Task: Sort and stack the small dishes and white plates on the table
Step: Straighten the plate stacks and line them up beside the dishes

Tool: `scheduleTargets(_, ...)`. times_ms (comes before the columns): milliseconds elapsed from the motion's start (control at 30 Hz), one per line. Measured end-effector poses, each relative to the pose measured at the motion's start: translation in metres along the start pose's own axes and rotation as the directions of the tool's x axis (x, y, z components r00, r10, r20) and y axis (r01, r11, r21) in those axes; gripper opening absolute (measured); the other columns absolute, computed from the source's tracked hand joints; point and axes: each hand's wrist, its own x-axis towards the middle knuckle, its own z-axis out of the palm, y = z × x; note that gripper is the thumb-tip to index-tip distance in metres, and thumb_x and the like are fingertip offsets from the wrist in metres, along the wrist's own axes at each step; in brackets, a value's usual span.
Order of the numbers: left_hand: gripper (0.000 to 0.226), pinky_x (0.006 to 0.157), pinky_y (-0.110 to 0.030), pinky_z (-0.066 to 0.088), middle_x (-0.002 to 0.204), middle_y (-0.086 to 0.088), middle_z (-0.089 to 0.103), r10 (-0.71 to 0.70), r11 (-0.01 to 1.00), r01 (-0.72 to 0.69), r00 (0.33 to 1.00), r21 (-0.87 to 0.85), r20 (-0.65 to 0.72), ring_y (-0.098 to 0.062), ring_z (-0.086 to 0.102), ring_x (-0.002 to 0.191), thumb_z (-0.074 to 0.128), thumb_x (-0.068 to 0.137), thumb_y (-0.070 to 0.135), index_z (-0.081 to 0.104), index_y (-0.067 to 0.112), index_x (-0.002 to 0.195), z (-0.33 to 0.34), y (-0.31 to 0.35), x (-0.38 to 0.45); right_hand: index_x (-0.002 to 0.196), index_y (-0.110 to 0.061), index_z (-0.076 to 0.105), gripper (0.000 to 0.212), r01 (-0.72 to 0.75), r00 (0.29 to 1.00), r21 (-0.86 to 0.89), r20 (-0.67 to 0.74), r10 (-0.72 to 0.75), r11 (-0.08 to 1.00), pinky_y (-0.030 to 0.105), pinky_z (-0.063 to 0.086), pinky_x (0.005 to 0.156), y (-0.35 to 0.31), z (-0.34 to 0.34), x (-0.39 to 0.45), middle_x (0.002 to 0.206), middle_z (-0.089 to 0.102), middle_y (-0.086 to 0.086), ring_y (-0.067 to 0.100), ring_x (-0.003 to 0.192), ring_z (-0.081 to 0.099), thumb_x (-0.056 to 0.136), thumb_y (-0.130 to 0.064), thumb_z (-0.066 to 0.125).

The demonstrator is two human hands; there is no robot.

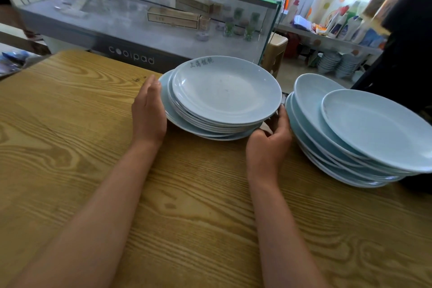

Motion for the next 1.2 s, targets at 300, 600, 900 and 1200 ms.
scheduleTargets(300, 0.048, 0.084, -0.021, 0.045, 0.117, 0.000, 0.061, -0.009, 0.998, 0.012, 0.998, -0.055, 0.059, -0.005, 0.055, 0.103, 0.024, 0.098, 0.036, 0.056, 0.014, 0.126, -0.001, 0.005, -0.003, 0.109, -0.020, 0.064, 0.052, -0.012, 0.999, -0.071, -0.036, 0.010, 0.997, 0.026, 0.051, 0.088, 0.002, 0.002, -0.001, 0.102, 0.066, -0.010, -0.001, 0.097, 0.058, 0.070, 0.010, 0.046)
scheduleTargets(600, 0.033, 0.063, -0.005, 0.040, 0.091, 0.007, 0.061, -0.043, 0.997, 0.052, 0.990, -0.057, 0.137, 0.015, 0.053, 0.074, 0.030, 0.103, 0.030, 0.059, 0.015, 0.102, 0.003, 0.007, -0.003, 0.135, -0.019, 0.053, 0.064, -0.118, 0.992, -0.042, 0.035, 0.119, 0.992, 0.017, 0.046, 0.092, 0.002, 0.001, 0.003, 0.127, 0.060, -0.008, -0.005, 0.105, 0.057, 0.079, 0.009, 0.040)
scheduleTargets(900, 0.059, 0.115, -0.033, 0.025, 0.156, 0.003, 0.030, -0.015, 0.999, 0.024, 0.975, -0.035, 0.220, -0.012, 0.028, 0.141, 0.028, 0.101, 0.049, 0.017, 0.023, 0.153, 0.004, 0.007, -0.011, 0.140, -0.019, 0.047, 0.072, -0.119, 0.993, 0.043, 0.027, 0.118, 0.992, 0.014, 0.049, 0.090, 0.001, 0.001, 0.001, 0.131, 0.058, -0.006, -0.001, 0.112, 0.058, 0.078, 0.015, 0.039)
scheduleTargets(1200, 0.073, 0.116, -0.035, 0.016, 0.160, 0.003, 0.015, -0.040, 0.999, 0.048, 0.950, -0.019, 0.311, -0.014, 0.017, 0.145, 0.023, 0.094, 0.063, 0.001, 0.028, 0.154, 0.007, 0.003, -0.009, 0.148, -0.025, 0.036, 0.089, -0.068, 0.978, -0.119, 0.187, 0.090, 0.991, 0.000, 0.040, 0.065, -0.001, -0.001, 0.000, 0.103, 0.049, -0.040, -0.027, 0.080, 0.052, 0.070, 0.017, 0.039)
